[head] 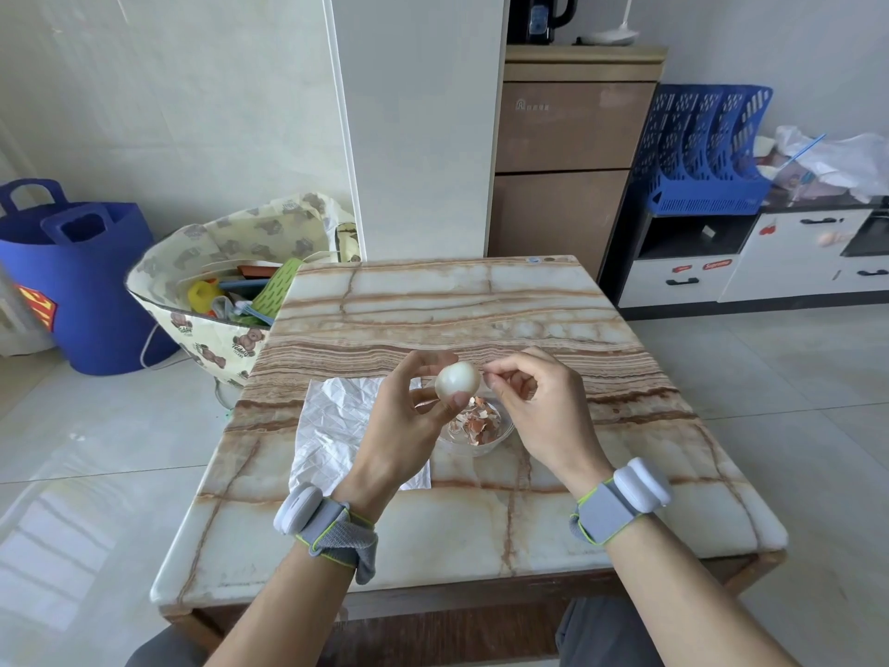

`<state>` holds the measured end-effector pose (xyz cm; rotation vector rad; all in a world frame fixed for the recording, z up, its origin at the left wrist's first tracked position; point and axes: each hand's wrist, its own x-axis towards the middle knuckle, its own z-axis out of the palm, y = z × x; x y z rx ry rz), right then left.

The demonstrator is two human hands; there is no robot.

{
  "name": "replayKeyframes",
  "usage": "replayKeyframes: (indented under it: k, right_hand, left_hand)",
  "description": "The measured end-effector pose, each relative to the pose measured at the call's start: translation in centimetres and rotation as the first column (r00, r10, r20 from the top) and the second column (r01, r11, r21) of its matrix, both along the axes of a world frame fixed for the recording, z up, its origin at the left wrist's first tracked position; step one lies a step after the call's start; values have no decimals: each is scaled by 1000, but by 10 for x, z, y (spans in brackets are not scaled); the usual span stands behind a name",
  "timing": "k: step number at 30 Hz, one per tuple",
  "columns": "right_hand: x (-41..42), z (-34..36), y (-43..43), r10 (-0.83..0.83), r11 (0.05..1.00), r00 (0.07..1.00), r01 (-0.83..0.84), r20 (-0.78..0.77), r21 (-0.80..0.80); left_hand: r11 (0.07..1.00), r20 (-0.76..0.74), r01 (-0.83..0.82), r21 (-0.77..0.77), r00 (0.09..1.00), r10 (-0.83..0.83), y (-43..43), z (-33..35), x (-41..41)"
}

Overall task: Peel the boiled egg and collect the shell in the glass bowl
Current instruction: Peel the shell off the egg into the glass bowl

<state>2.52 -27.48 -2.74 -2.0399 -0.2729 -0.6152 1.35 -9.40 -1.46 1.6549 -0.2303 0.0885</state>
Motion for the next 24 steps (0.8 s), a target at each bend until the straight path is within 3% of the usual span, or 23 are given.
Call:
replayKeyframes:
  k: [14, 24]
  right_hand:
    - [5, 0, 0, -27, 1000, 996, 27, -86, -6]
    - [9, 1, -1, -32, 973, 999, 22, -37, -232]
  left_hand:
    - [1000, 1, -17, -9, 1000, 17, 4, 0, 2]
    - [999, 22, -36, 1, 999, 36, 7, 0, 2]
